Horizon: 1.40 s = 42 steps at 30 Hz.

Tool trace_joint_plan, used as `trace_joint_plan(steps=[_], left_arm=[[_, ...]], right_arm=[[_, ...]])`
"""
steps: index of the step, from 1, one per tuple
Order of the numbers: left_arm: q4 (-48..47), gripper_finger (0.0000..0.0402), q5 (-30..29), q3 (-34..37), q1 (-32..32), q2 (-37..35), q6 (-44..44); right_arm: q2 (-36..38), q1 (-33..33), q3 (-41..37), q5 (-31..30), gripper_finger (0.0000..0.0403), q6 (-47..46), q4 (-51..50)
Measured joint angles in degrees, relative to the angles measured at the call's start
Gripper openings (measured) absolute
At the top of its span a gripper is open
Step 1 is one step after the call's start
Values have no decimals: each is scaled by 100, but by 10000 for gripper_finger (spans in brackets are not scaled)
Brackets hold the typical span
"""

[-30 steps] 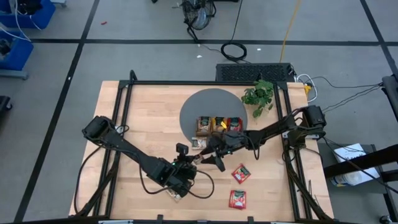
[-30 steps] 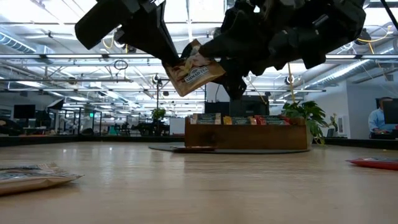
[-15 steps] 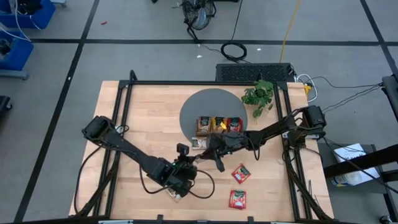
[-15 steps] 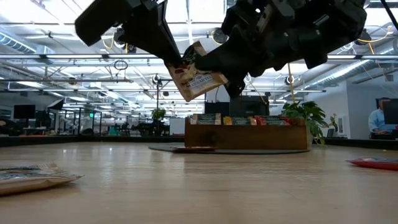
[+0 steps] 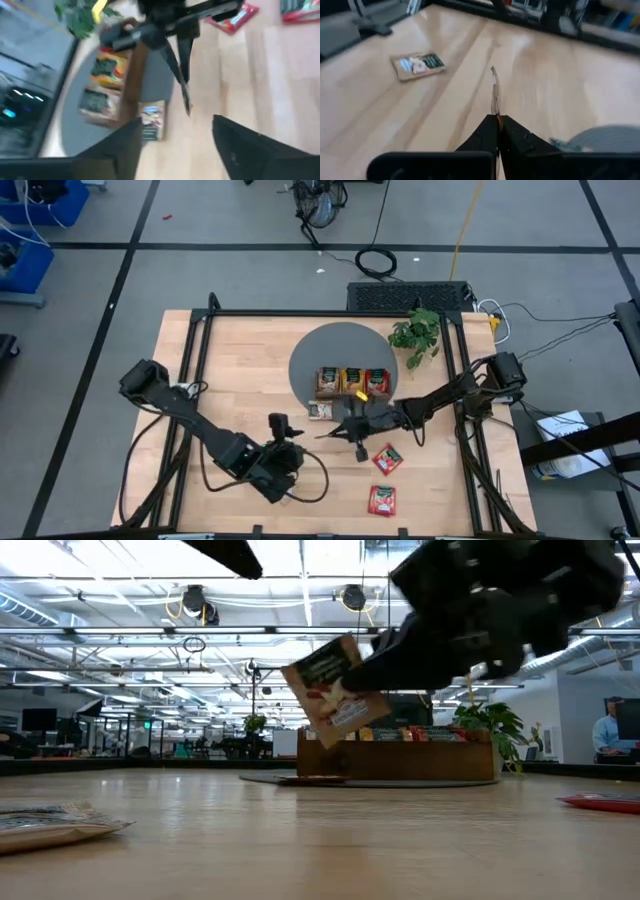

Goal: Pick & Place Tea
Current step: Put the bottom right brown tea packet into the left section of the wooden organizer

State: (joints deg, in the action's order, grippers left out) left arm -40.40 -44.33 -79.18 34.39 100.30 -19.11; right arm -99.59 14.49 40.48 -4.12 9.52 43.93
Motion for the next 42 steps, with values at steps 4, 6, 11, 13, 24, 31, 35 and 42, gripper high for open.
trace_joint_plan(steps=[4, 6, 11, 13, 24, 31, 35, 42], left_arm=[[144, 282, 380, 0, -36, 3, -420], [519, 287, 402, 0, -109, 81, -477], [1088, 270, 396, 2, -339, 321, 276], [1140, 255, 392, 0, -400, 407, 641], [1202, 169, 1177, 4, -791, 563, 699], [1208, 127, 1384, 4, -807, 561, 740], [1203, 86, 1365, 4, -832, 561, 908], [1189, 9, 1455, 4, -925, 561, 1188]], right_arm=[[2, 416, -139, -545, 0, 718, 683], [2, 563, -139, -953, 0, 781, 786], [1, 682, -139, -1525, 0, 929, 715], [2, 701, -141, -1554, 0, 981, 666], [2, 701, -141, -1535, 0, 955, 766], [1, 701, -141, -1495, 0, 856, 808], [1, 700, -141, -1329, 0, 839, 806], [2, 685, -136, -1228, 0, 679, 625]])
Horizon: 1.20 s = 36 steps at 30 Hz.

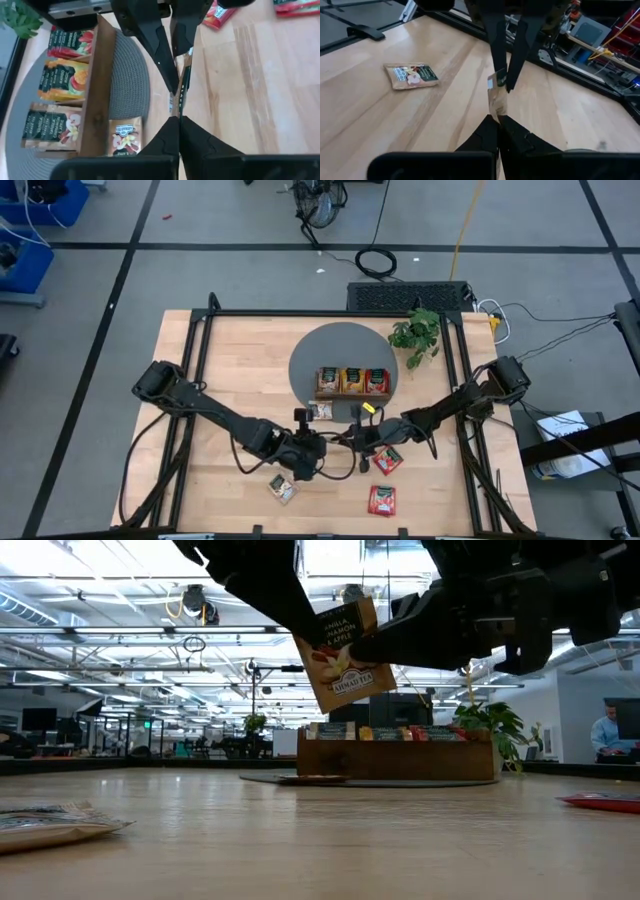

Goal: Pick & Place Tea
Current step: Put the bottom right brown tea packet into the left section of the wooden organizer

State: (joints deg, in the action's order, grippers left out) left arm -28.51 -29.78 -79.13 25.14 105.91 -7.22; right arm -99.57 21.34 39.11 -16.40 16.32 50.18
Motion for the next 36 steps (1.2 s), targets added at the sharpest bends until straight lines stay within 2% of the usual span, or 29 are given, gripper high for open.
trace_joint_plan(steps=[6, 10, 16, 19, 22, 26, 29, 33, 36], left_arm=[[-77, 5, 145, 0, -162, 0, 136], [-353, 3, 114, 0, -259, 0, 153], [-541, 3, 97, 0, -411, -8, 317], [-772, 3, -80, 0, -480, -149, 578], [-1081, 3, -368, 0, -602, -399, 656], [-1141, 3, -442, 0, -886, -778, 923], [-1064, 3, -30, -4, -1256, -937, 1207], [-1019, 2, 1015, -4, -1935, -940, 1520], [-878, 3, 1422, -4, -2370, -883, 1595]], right_arm=[[11, 2, 15, -122, 17, 89, -377], [9, -33, 3, -427, 66, -253, -723], [4, -35, -2, -462, 152, -698, -1001], [2, -35, -2, -465, 179, -1072, -1065], [2, -35, -1, -468, 189, -1472, -1281], [2, 21, -2, -461, 183, -1944, -1622], [2, 152, -2, -459, 160, -2249, -1837], [2, 336, -2, -579, 98, -2247, -1867], [2, 426, -2, -632, 32, -2113, -1835]])
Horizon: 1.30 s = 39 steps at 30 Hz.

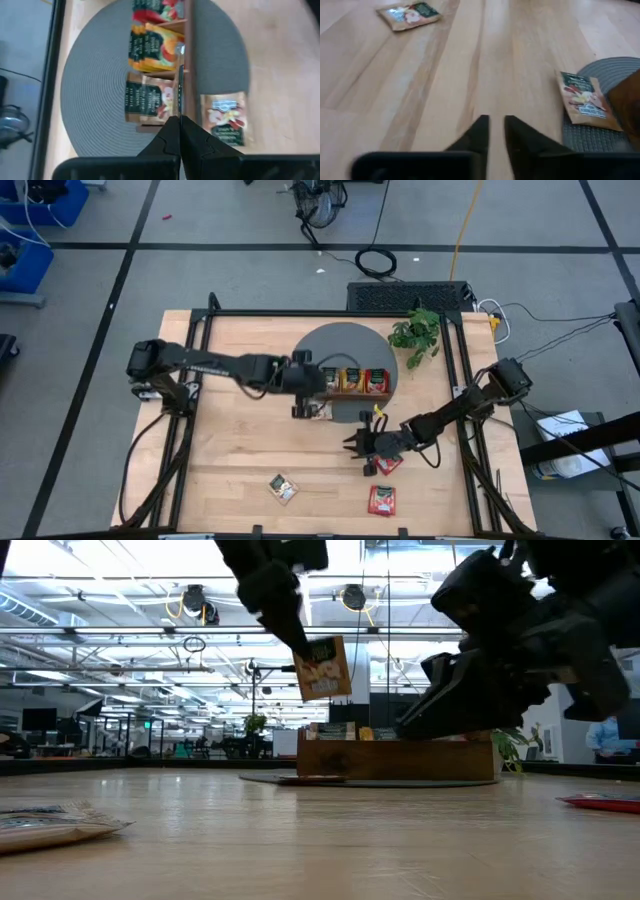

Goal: Pick & Place Tea
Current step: Put the bottom right brown tea packet into the left section of the wooden organizer

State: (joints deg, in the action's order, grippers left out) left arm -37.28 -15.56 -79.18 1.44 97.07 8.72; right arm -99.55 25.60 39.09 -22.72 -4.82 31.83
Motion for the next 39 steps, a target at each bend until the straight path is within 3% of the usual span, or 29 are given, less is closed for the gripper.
trace_joint_plan(steps=[2, 6, 14, 33, 39], left_arm=[[-8, 2, 280, 6, -230, 16, 40], [143, 3, 828, 7, -524, 19, 146], [245, 2, 960, 7, -623, 526, 375], [478, 2, 1288, 0, -1056, 1300, 117], [570, 52, 1297, 0, -1022, 1323, -120]], right_arm=[[0, 25, 0, 4, 9, 83, -19], [116, 26, 0, 2, 14, 99, -164], [640, 27, -4, 1, 4, 128, -852], [2320, 286, -1096, -297, 1, -201, -683], [2624, 306, -1298, -301, 1, -203, -634]])
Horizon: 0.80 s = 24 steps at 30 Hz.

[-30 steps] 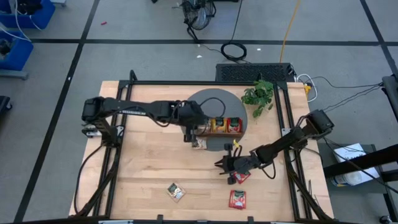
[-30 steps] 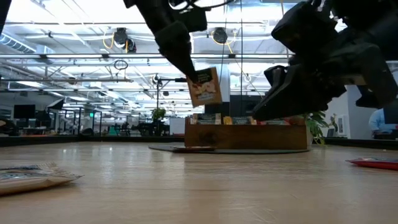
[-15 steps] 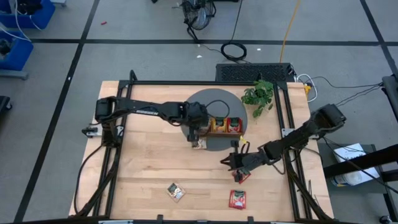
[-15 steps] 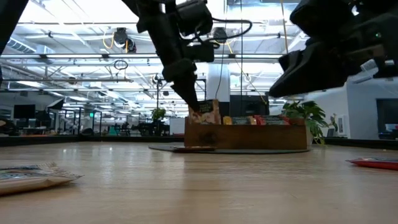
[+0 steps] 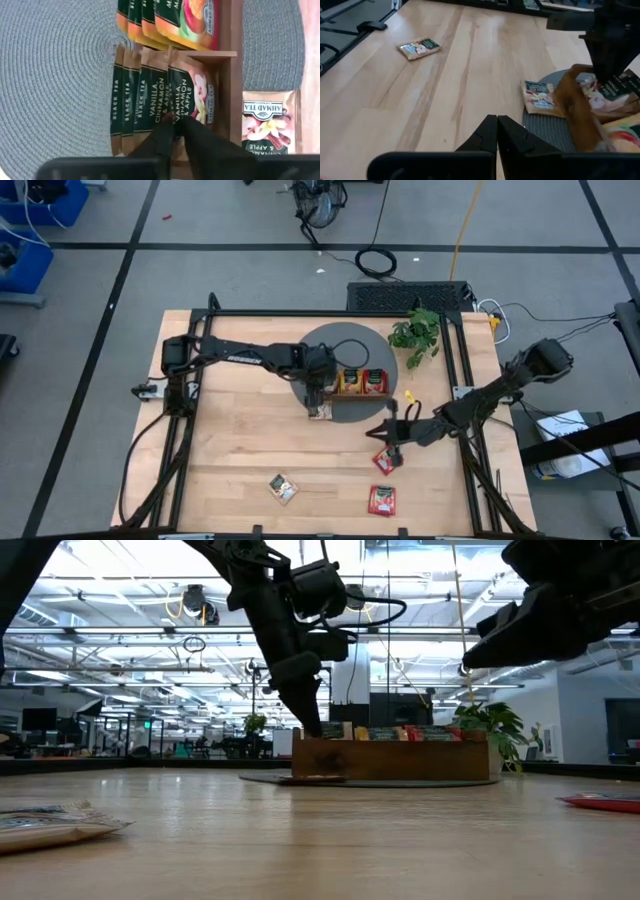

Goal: Pick & Place Tea
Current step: Put the bottom right brown tea packet into the left section of the wooden organizer, then move the top brown tea packet on the bottom of the table

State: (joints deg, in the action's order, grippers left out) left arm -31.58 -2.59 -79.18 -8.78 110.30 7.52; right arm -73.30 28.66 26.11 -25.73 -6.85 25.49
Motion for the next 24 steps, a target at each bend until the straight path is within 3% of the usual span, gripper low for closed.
trace_joint_plan(steps=[9, 18, 20, 24], left_arm=[[31, 157, -447, 2, 125, -162, 80], [-1, 203, -793, 0, 358, -599, -20], [49, 203, -681, -2, 463, -679, -240], [274, 183, 262, 126, 875, -752, -776]], right_arm=[[18, -4, -87, 1, 0, 0, -4], [18, -4, -90, 1, 0, 16, -12], [18, -4, -86, 1, 0, 16, -45], [18, -4, -83, 4, 0, -41, -259]])
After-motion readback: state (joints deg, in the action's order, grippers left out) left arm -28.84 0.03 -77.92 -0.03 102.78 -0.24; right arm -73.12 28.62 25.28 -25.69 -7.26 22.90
